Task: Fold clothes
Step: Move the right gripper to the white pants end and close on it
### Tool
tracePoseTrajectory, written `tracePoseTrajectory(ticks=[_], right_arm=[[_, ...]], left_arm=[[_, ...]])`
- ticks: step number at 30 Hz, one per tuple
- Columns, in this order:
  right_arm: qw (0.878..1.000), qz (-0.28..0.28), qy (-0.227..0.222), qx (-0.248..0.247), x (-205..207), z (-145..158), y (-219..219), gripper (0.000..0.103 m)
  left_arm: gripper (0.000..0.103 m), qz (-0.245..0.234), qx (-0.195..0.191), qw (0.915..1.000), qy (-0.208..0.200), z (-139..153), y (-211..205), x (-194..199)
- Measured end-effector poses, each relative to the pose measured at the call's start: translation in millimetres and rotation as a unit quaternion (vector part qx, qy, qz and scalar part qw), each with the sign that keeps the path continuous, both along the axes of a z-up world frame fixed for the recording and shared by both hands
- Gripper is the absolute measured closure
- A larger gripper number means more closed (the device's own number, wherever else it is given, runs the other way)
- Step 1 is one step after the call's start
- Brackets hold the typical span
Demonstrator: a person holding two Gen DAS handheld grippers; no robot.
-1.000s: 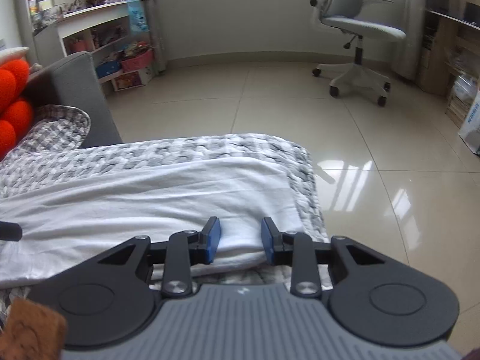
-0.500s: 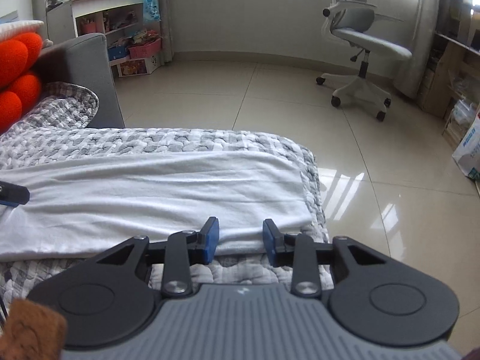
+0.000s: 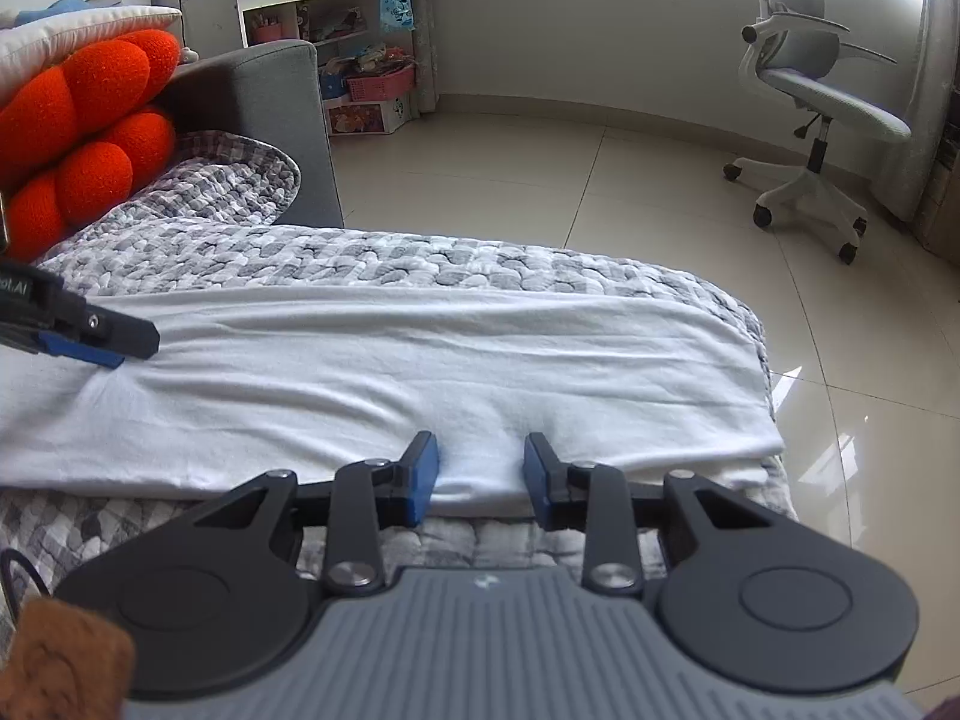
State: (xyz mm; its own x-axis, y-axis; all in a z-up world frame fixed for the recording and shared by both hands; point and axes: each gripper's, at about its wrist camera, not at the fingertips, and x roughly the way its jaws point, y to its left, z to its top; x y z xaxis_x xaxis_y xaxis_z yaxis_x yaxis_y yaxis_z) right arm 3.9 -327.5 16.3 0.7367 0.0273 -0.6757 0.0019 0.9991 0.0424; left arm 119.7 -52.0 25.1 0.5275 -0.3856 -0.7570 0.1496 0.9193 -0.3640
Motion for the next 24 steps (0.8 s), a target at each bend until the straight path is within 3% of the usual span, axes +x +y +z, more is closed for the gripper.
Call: tracePoseTrajectory(ticks=[3, 9, 14, 18, 24], right_arm=[[1.000, -0.008, -0.002, -0.001, -1, -1, 1, 0.071], [0.999, -0.037, -0.003, 0.010, -3, 0, 4, 0.071], [0.998, -0.052, 0.009, 0.028, -26, 2, -6, 0.069], [0.993, -0.085, 0.007, 0.088, -55, 6, -24, 0.063], [0.970, -0.125, -0.032, 0.208, -107, 16, -52, 0.062]], left_arm=[[0.036, 0.033, 0.009, 0.9994, 0.000, 0, 9, 3], [0.031, 0.017, 0.034, 0.9992, -0.015, -1, -3, -3], [0.031, 0.030, 0.028, 0.9991, -0.009, 3, 8, -6], [0.031, 0.041, 0.027, 0.9988, -0.009, 6, 11, -12], [0.031, 0.003, 0.041, 0.9984, -0.037, 18, -8, -30]])
